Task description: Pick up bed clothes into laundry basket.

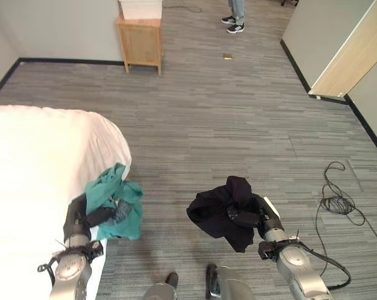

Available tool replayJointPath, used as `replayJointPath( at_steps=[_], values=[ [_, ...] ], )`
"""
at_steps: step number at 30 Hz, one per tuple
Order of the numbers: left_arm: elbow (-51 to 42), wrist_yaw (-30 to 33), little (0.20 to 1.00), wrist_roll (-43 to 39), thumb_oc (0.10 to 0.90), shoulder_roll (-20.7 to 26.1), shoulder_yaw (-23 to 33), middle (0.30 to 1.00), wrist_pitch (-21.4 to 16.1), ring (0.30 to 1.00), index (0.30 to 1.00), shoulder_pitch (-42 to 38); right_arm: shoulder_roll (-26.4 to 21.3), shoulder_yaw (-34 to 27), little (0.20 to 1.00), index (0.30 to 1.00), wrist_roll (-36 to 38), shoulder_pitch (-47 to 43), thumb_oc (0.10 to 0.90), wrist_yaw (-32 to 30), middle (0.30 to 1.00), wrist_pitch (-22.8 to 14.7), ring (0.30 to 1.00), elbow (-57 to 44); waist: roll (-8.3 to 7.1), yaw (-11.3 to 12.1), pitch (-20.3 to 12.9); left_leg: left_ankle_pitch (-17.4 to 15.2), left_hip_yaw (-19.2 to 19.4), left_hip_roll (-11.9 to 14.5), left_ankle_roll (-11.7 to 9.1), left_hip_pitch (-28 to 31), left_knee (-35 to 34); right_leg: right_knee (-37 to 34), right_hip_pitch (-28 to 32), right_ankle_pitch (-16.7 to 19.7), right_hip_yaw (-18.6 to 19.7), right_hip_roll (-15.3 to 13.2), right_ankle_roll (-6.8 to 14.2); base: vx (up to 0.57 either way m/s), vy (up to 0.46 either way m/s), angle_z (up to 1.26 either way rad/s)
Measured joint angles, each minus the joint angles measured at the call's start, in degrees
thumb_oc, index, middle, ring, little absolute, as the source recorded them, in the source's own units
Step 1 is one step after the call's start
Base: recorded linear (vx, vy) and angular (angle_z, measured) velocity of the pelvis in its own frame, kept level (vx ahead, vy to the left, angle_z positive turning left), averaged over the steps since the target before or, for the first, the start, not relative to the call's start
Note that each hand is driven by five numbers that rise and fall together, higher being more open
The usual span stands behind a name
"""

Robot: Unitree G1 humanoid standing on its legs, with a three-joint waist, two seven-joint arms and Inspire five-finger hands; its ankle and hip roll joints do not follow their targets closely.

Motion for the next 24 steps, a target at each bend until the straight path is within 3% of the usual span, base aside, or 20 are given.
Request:
replayJointPath(
  at_steps=[1, 3, 5, 6, 7, 8, 9, 10, 11, 12, 13, 14, 15, 16, 17, 18, 19, 20, 23, 24],
  values=[
    [2.28, 0.02, 0.3, -0.15, 0.4, -0.03, -0.2, 0.3, 0.15, 0.3, 0.3, -3.59, 0.24, -0.04, 0.3, 0.3, 0.04, 0.09, 0.4, 0.09, 0.3, 0.16, 0.3, 0.16, 0.39, -1.58, 0.28, -0.61, -2.32, 0.82, 0.38, -0.75, 2.04, -9.41, 0.4, 2.0, -0.45, 0.23, 1.27, 0.76, -0.146, 0.55],
    [2.22, -0.09, 0.3, -0.12, 0.4, -0.27, -0.87, 0.3, 0.09, 0.3, 0.3, -3.62, 0.57, -0.02, 0.3, 0.3, 0.03, 0.81, 0.4, 0.21, 0.3, 0.29, 0.3, 0.57, 0.63, -2.87, 0.28, -4.04, -4.31, 1.77, 0.33, 0.96, 3.06, -13.67, 1.8, 3.85, -3.41, -0.23, 1.21, 0.95, -0.189, 0.55],
    [1.71, -0.5, 0.3, -0.1, 0.4, -0.4, -1.62, 0.3, 0.0, 0.3, 0.3, -1.69, 0.64, 0.03, 0.3, 0.3, 0.02, 1.96, 0.4, 0.61, 0.3, 0.35, 0.3, 1.04, 0.66, -3.62, -0.92, -6.68, -4.74, 3.7, -0.69, 4.57, 2.3, -8.56, 2.62, 5.43, -5.25, 0.15, -0.71, 0.69, -0.196, 0.4],
    [1.51, -1.05, 0.3, -0.11, 0.4, -0.4, -2.04, 0.3, 0.02, 0.3, 0.3, 1.06, 0.69, 0.21, 0.3, 0.3, 0.03, 3.33, 0.4, 0.87, 0.3, 0.36, 0.3, 1.37, 0.44, -3.74, -4.19, -8.16, -4.58, 6.25, -1.98, 6.8, 0.72, -5.82, 4.15, 5.79, -6.07, 1.46, -1.96, 0.84, -0.367, 0.34],
    [1.0, -1.4, 0.3, -0.12, 0.4, 0.41, -2.38, 0.3, -0.04, 0.3, 0.3, 2.95, 0.72, 0.18, 0.3, 0.3, 0.05, 4.06, 0.4, 0.86, 0.3, 0.3, 0.3, 1.47, -0.81, -3.56, -6.23, -9.7, -3.6, 6.16, -3.89, 7.18, 3.67, -4.29, 6.87, 3.84, -7.44, 1.63, -2.36, 0.82, -0.359, 0.39],
    [1.08, -2.32, 0.3, -0.02, 0.4, 0.95, -2.11, 0.3, -0.01, 0.3, 0.3, 3.23, 0.36, -0.38, 0.3, 0.3, 0.07, 4.05, 0.4, 0.71, 0.3, 0.27, 0.3, 1.6, -2.74, -3.45, -6.86, -14.25, -1.16, 4.14, -4.7, 3.67, 15.75, -3.94, 9.14, 6.63, -6.93, 0.95, -7.01, 0.29, -0.18, 0.13],
    [1.86, -1.82, 0.3, -0.32, 0.4, -0.28, -2.07, 0.3, 0.47, 0.3, 0.3, 3.64, -0.2, -0.57, 0.3, 0.3, 0.11, 1.78, 0.4, 0.52, 0.3, 0.67, 0.3, 4.3, -1.52, -2.14, -7.18, -14.08, 0.49, 5.04, -6.26, -0.5, 28.13, -2.08, 10.42, 5.0, -7.39, 3.06, -8.94, -0.03, 0.001, -0.07],
    [1.74, -2.09, 0.3, -0.32, 0.4, -0.27, -2.08, 0.3, 0.69, 0.3, 0.3, 4.46, -0.35, -0.59, 0.3, 0.3, 0.11, 1.33, 0.4, 0.17, 0.3, 0.82, 0.3, 4.57, -1.76, -1.83, -7.39, -12.96, 0.91, 5.73, -7.0, -1.65, 32.01, -2.26, 11.87, 3.99, -7.42, 3.95, -9.51, 0.0, 0.0, -0.18],
    [1.67, -2.4, 0.3, -0.31, 0.4, -0.27, -2.0, 0.3, 0.82, 0.3, 0.3, 5.59, -0.45, -0.98, 0.3, 0.3, 0.16, 0.8, 0.4, -0.12, 0.3, 0.82, 0.3, 4.32, -2.11, -2.0, -7.59, -10.56, 0.83, 7.6, -8.48, -2.02, 33.58, -1.74, 13.5, 3.1, -7.53, 4.7, -10.28, 0.0, 0.0, -0.09],
    [1.67, -2.44, 0.3, -0.3, 0.4, -0.83, -1.97, 0.3, 1.29, 0.3, 0.3, 5.77, -0.9, -1.5, 0.3, 0.3, 0.23, -0.01, 0.4, -0.36, 0.3, 0.81, 0.3, 4.06, -1.9, -2.14, -7.38, -5.48, 0.49, 9.56, -9.13, -0.9, 31.06, 3.44, 12.18, 2.57, -7.59, 4.87, -9.93, 0.32, -0.171, -0.42],
    [1.67, -2.33, 0.3, -0.31, 0.4, -2.08, -1.42, 0.3, 1.41, 0.3, 0.3, 5.64, -2.25, -1.54, 0.3, 0.3, 0.26, -1.8, 0.4, -0.26, 0.3, 0.79, 0.3, 3.62, -0.69, -1.98, -6.68, -0.72, 0.21, 10.62, -11.41, 1.58, 28.15, 17.6, 4.38, 1.35, -7.37, 5.22, -10.29, 1.12, -0.477, -0.64],
    [1.32, -2.11, 0.3, -0.36, 0.4, -2.29, -1.04, 0.3, 1.42, 0.3, 0.3, 5.39, -3.23, -1.66, 0.3, 0.3, 0.34, -2.41, 0.4, -0.16, 0.3, 0.38, 0.3, 2.22, -0.06, -2.33, -6.88, -0.68, 0.05, 11.47, -11.39, 2.16, 27.77, 23.35, -0.87, 0.97, -7.61, 5.51, -10.48, 1.62, -0.417, -0.38],
    [2.34, -2.13, 0.3, -0.66, 0.4, -1.31, -1.45, 0.3, 1.04, 0.3, 0.3, 4.82, -3.46, -2.12, 0.3, 0.3, 0.96, -2.86, 0.4, -0.31, 0.3, -1.57, 0.3, 2.32, -0.58, -2.04, -6.14, 0.02, 1.03, 9.62, -11.09, 0.06, 32.53, 12.17, 1.72, -1.25, -7.66, 4.62, -11.41, 1.57, -0.201, -0.02],
    [4.32, -4.88, 0.3, -0.57, 0.4, -0.48, -3.19, 0.3, -1.11, 0.3, 0.3, 0.92, -3.56, -5.59, 0.3, 0.3, 2.44, -1.44, 0.4, -1.18, 0.3, -1.64, 0.3, 2.8, -5.23, 2.55, -5.11, -7.41, 9.25, 4.88, -8.42, -4.2, 45.34, 2.24, 5.56, 5.79, 4.46, 2.92, -10.33, 1.17, 0.139, -0.66],
    [4.07, -4.4, 0.3, -1.07, 0.4, -3.83, -2.22, 0.3, -1.01, 0.3, 0.3, 1.28, -3.98, -5.62, 0.3, 0.3, 2.57, -5.9, 0.4, -2.48, 0.3, 0.08, 0.3, 7.43, -2.64, 6.25, -3.87, -11.09, 10.59, 4.2, -6.67, -4.21, 41.77, 2.88, 7.27, 5.27, 7.0, 5.79, -12.32, 0.9, 0.119, -1.01],
    [3.16, -4.24, 0.3, -1.78, 0.4, -3.41, -3.02, 0.3, -0.08, 0.3, 0.3, 2.86, -4.25, -4.72, 0.3, 0.3, 2.78, -7.84, 0.4, -4.3, 0.3, 0.81, 0.3, 8.7, -1.89, 6.73, -3.29, -12.3, 11.24, 1.56, -6.99, -8.56, 31.93, -4.06, 12.33, 5.75, 7.31, 5.42, -11.63, 0.97, 0.131, -0.79],
    [1.5, -4.5, 0.3, -1.85, 0.4, -3.75, -2.75, 0.3, 0.32, 0.3, 0.3, 3.4, -5.5, -4.45, 0.3, 0.3, 2.94, -8.12, 0.4, -4.44, 0.3, 0.5, 0.3, 6.96, -1.0, 7.79, -3.06, -10.29, 11.34, -0.3, -4.87, -12.13, 16.56, -6.38, 14.18, 5.22, 5.21, 5.32, -11.57, 0.87, 0.139, -0.47],
    [0.98, -4.49, 0.3, -1.9, 0.4, -3.99, -1.3, 0.3, 0.16, 0.3, 0.3, 3.84, -4.98, -2.76, 0.3, 0.3, 2.93, -9.07, 0.4, -4.26, 0.3, 0.23, 0.3, 7.21, -1.54, 10.7, -2.9, -4.63, 11.7, -1.37, -6.09, -13.71, 7.85, -5.59, 14.79, 3.76, 7.05, 5.65, -11.44, 0.94, 0.188, -0.5],
    [1.08, -3.69, 0.3, -1.93, 0.4, -3.97, 0.38, 0.3, 0.28, 0.3, 0.3, 4.12, -2.94, 0.54, 0.3, 0.3, 2.66, -8.95, 0.4, -2.83, 0.3, 0.2, 0.3, 7.12, 0.09, 13.51, -3.81, 3.47, 12.84, -0.78, -10.07, -13.89, -4.1, -8.1, 20.82, 0.83, 9.17, 6.18, -11.17, 0.86, 0.27, -0.57],
    [1.06, -3.64, 0.3, -1.85, 0.4, -3.92, 0.64, 0.3, 0.28, 0.3, 0.3, 4.1, -2.69, 1.68, 0.3, 0.3, 2.61, -8.83, 0.4, -2.47, 0.3, 0.44, 0.3, 7.21, 0.9, 13.99, -4.19, 4.35, 14.42, 0.15, -9.28, -13.47, -3.61, -6.73, 22.1, -1.42, 9.74, 6.22, -11.26, 0.8, 0.349, -0.51]
  ],
)
